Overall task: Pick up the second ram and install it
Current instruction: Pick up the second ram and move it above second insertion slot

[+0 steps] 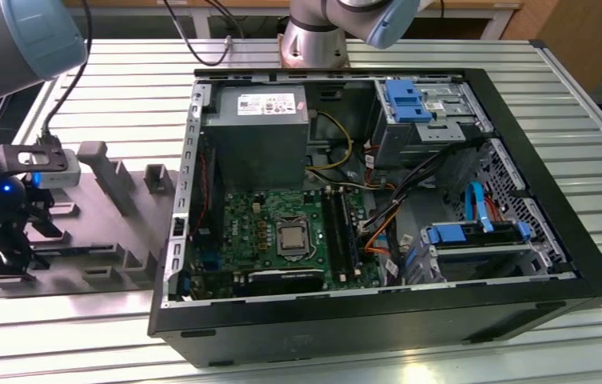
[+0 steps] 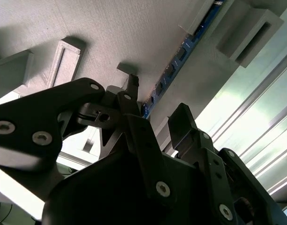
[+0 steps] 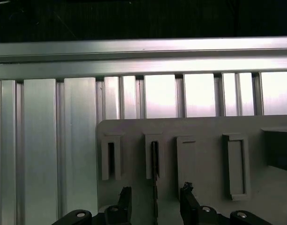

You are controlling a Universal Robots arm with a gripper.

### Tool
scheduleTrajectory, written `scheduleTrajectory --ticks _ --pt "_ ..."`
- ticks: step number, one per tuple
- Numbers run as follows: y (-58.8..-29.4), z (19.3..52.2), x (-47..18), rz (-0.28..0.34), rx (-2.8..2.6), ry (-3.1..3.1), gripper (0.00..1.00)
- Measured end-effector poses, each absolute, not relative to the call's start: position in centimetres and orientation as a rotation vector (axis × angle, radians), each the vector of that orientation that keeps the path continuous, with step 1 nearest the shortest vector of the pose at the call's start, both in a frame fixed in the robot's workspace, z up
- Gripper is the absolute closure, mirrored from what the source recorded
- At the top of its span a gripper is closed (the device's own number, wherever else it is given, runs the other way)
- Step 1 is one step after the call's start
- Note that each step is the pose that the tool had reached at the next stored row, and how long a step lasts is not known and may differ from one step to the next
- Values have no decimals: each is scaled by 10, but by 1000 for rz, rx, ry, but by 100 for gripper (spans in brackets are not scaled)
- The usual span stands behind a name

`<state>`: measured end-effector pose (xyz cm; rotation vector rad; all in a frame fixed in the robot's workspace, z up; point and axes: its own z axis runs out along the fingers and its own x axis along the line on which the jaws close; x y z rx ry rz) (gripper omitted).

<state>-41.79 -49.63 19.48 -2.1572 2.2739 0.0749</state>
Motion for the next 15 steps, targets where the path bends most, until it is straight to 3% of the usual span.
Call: scheduleTrajectory --ticks 8,10,11,12,15 --pt "-496 194 -418 75 -2157 2274 48" --pt "-496 194 -418 75 -2157 2274 61" --pt "-496 194 -418 75 -2157 2274 61" --pt "-496 194 -418 75 -2157 2274 67" --pt "-496 194 -418 75 -2157 2274 67"
